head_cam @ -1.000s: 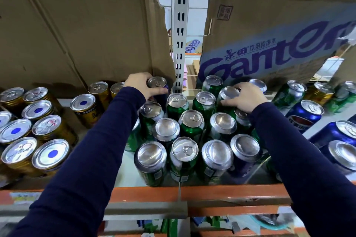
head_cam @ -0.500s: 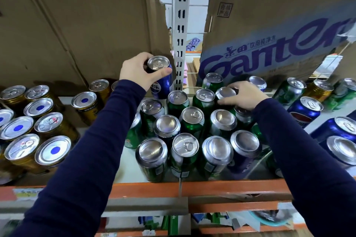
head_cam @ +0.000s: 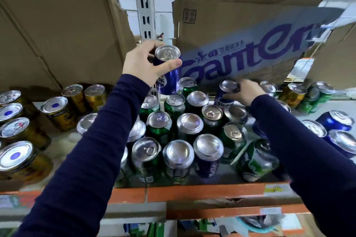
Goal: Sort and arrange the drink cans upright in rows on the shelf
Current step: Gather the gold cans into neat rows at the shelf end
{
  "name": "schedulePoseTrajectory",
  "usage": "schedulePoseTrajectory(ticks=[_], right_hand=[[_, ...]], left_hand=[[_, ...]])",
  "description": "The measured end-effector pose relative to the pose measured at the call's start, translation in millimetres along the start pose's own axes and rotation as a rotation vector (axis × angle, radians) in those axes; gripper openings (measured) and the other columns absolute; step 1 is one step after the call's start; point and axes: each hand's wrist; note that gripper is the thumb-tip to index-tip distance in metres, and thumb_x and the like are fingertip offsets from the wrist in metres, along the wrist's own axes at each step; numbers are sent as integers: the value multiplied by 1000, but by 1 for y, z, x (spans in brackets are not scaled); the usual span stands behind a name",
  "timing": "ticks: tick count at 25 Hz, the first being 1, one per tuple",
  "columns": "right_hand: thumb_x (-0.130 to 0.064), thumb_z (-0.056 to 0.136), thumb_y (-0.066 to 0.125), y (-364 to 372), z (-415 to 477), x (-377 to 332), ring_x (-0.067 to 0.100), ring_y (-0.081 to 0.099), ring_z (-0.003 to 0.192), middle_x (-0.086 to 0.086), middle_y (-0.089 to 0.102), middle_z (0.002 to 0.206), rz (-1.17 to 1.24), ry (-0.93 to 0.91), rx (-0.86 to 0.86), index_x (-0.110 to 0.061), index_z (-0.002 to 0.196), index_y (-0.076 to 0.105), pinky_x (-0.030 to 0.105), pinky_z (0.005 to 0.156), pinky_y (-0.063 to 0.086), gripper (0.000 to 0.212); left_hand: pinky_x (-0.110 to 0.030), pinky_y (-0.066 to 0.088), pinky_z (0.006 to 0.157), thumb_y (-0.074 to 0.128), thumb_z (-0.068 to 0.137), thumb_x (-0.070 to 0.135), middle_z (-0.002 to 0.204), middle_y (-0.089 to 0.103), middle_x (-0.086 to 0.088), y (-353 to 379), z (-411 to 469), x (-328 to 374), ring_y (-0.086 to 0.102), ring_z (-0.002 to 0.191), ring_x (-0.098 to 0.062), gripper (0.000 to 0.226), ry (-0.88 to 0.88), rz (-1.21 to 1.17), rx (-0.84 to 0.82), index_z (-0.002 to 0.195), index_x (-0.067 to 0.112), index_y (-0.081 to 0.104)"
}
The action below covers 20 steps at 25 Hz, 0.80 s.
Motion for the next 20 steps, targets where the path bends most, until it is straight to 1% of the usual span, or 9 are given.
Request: schedulePoseTrajectory(ticks=[2, 6, 8, 11, 13, 14, 17, 19, 20], right_hand=[[-36, 78, 75, 4, 9, 7, 32, 57, 107, 19, 61, 119, 15, -20, -34, -4, 121, 55, 26, 76, 35, 56], [-36, 75, 77, -3, 15, 18, 28, 55, 103, 15, 59, 117, 53, -90, -51, -2, 118, 53, 25, 73, 33, 60], [-37, 75, 77, -13, 12, 24, 22, 51, 94, 9, 56, 111, 145, -99, -25, -3, 119, 49, 25, 71, 32, 62], [-36, 75, 77, -37, 5, 35, 16, 48, 92, 3, 51, 109, 293, -116, 5, -7, 121, 44, 23, 64, 36, 63], [-37, 72, 79, -55, -3, 45, 15, 51, 89, 0, 54, 105, 336, -153, 60, -13, 114, 46, 18, 57, 35, 59], [-38, 70, 80, -62, -7, 52, 14, 53, 89, -1, 56, 104, 376, -153, 104, -16, 111, 46, 17, 59, 37, 57], [-35, 67, 82, -75, -18, 73, 15, 61, 92, 0, 62, 103, 542, -110, 247, -20, 104, 46, 23, 70, 48, 54], [-32, 67, 82, -83, -28, 84, 14, 63, 87, -1, 65, 97, 611, -97, 323, -18, 106, 47, 29, 72, 53, 54], [-30, 68, 83, -87, -32, 88, 11, 63, 84, -4, 65, 94, 646, -97, 357, -18, 107, 47, 28, 71, 54, 55]], left_hand=[[-10, 45, 67, 75, 68, 55, 84, 64, 13, 15, 0, 16, 57, 74, 1, 47, -16, -20, 17, 96, 19, 65], [-12, 48, 66, 76, 69, 50, 82, 63, 15, 45, -5, 40, 57, 72, 1, 43, -40, -61, 61, 94, 17, 64], [-15, 49, 68, 75, 69, 52, 84, 63, 14, 57, -7, 49, 59, 73, 0, 45, -38, -74, 85, 95, 17, 64], [-16, 49, 66, 75, 72, 49, 81, 63, 13, 71, -8, 59, 57, 70, 1, 42, -50, -128, 94, 94, 16, 64], [-15, 48, 64, 74, 73, 48, 79, 63, 13, 80, -8, 65, 55, 68, 3, 41, -29, -152, 81, 93, 15, 65], [-17, 49, 65, 74, 72, 49, 79, 63, 13, 85, -6, 69, 56, 69, 2, 41, -16, -169, 67, 93, 15, 65], [-20, 50, 66, 74, 71, 50, 81, 65, 11, 101, -1, 79, 58, 71, -1, 42, -9, -214, 12, 94, 16, 65], [-16, 48, 65, 75, 72, 46, 80, 66, 12, 112, 1, 86, 58, 69, 2, 38, 8, -221, -18, 93, 16, 65], [-15, 47, 64, 76, 73, 44, 79, 66, 13, 118, 2, 91, 57, 68, 3, 36, 18, -227, -36, 93, 17, 65]])
Point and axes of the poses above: each hand's wrist, its own z-axis towards the middle knuckle, its own y-axis out of the palm, x = y × z
